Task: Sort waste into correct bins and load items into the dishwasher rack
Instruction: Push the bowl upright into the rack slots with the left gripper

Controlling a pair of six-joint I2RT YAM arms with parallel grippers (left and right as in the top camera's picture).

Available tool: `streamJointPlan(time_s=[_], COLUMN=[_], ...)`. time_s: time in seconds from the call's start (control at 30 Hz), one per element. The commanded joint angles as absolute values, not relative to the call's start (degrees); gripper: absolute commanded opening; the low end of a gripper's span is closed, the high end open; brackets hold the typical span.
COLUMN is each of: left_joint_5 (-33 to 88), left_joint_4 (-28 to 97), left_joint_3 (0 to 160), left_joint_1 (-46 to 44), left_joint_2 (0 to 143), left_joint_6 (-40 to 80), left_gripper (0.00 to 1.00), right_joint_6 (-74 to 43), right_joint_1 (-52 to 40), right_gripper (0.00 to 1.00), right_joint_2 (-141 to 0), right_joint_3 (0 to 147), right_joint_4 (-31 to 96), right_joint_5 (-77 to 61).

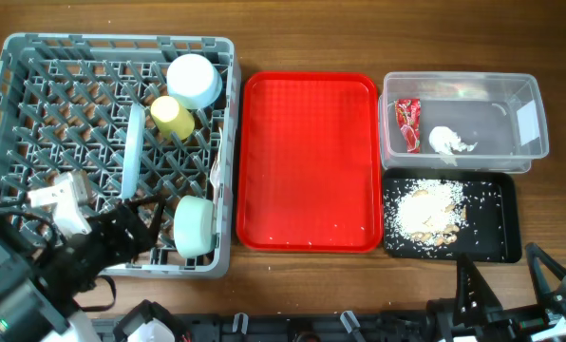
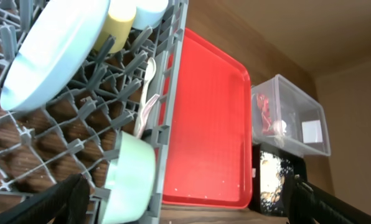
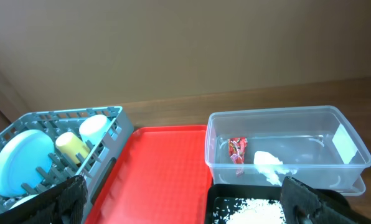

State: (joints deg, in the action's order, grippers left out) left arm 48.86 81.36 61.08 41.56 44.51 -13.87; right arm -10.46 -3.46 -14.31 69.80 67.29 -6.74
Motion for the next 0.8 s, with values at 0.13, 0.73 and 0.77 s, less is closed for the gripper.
streamJointPlan(time_s=[0.13, 0.73, 0.77], left_joint_5=[39.8, 27.6, 27.6], left_joint_4=[77.8, 67.0, 67.0], left_joint_3=[61.8, 61.8, 61.8], left_joint_1=[25.9, 16.2, 16.2], left_joint_2=[46.6, 48.1, 48.1], left_joint_6=[1.0, 11.2, 11.2], left_gripper=[1.00, 1.00, 1.00], right_joint_6=[-11.1, -11.1, -11.1], right_joint_1=[-3.2, -3.2, -3.2], right_gripper=[1.00, 1.00, 1.00], right_joint_2=[-13.6, -13.6, -13.6], right_joint_3=[69.6, 69.6, 69.6], right_joint_4=[67.2, 67.2, 67.2], right_joint_5=[-6.0, -6.0, -6.0])
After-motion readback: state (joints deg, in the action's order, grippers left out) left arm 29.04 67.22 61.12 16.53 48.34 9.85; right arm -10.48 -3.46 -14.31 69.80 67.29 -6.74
